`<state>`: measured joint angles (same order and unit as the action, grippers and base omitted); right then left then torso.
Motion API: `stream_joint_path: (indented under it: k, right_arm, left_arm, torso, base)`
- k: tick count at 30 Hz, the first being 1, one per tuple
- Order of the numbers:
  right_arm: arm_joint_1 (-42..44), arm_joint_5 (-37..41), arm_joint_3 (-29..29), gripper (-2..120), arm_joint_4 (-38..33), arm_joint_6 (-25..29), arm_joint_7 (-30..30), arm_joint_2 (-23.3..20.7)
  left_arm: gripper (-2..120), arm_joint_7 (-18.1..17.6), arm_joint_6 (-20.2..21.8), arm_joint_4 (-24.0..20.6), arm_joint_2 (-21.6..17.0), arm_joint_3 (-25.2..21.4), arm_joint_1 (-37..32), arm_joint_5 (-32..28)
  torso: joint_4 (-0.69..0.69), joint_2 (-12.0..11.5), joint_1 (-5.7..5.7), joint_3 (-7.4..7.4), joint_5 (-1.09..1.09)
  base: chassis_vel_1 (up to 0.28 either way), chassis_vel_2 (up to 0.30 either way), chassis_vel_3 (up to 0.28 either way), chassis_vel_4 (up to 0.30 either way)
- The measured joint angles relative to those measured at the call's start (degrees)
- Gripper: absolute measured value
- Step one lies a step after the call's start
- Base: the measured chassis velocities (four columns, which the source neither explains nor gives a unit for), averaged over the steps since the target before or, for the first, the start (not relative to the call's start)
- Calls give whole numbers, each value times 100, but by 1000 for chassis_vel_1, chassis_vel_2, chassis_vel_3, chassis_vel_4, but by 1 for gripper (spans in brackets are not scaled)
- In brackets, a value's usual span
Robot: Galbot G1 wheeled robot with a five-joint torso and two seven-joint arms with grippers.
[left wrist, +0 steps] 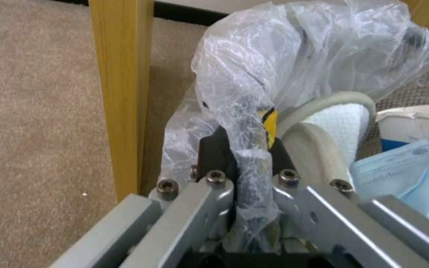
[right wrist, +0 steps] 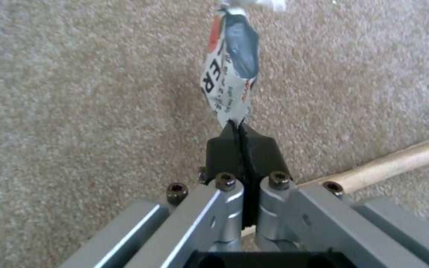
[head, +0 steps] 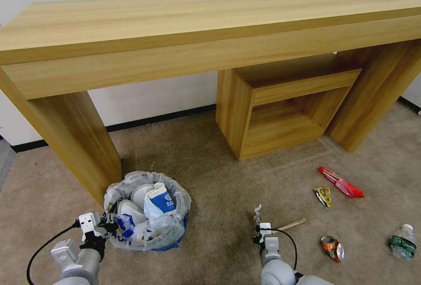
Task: Pick up the trash bin and place the garbage on the floor into it.
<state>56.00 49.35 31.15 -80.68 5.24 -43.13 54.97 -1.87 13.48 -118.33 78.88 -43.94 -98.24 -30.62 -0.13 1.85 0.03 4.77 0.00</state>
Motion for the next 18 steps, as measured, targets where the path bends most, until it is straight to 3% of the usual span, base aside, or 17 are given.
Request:
stream_joint_path:
  k: [11, 12, 16, 17, 18]
  right_arm:
    - [69, -502, -69, 0, -303, 363, 267, -87]
    - [32, -745, -124, 0, -416, 652, 570, -149]
    - [-5, -911, -173, 0, -476, 843, 767, -189]
    - [-198, -1238, -307, 0, -806, 1315, 1361, -358]
    - [-322, -1249, -303, 0, -1021, 1436, 1567, -460]
  left_arm:
    - [3, 7, -18, 0, 22, -11, -20, 34]
    - [3, 12, -20, 5, 23, -17, -21, 37]
    - [3, 13, -20, 5, 23, -20, -23, 39]
    - [3, 15, -20, 1, 21, -23, -19, 39]
    - [3, 16, -20, -8, 20, -24, -12, 39]
  torso:
    - [0, 0, 0, 0, 0]
    - [0, 0, 0, 0, 1]
    - [0, 0, 0, 0, 0]
    - [0, 0, 0, 0, 0]
    - [-2, -1, 1, 2, 2]
  base:
    - [0, 0, 0, 0]
    - [0, 0, 0, 0]
    - [0, 0, 0, 0]
    - [0, 0, 0, 0]
    - [0, 0, 0, 0]
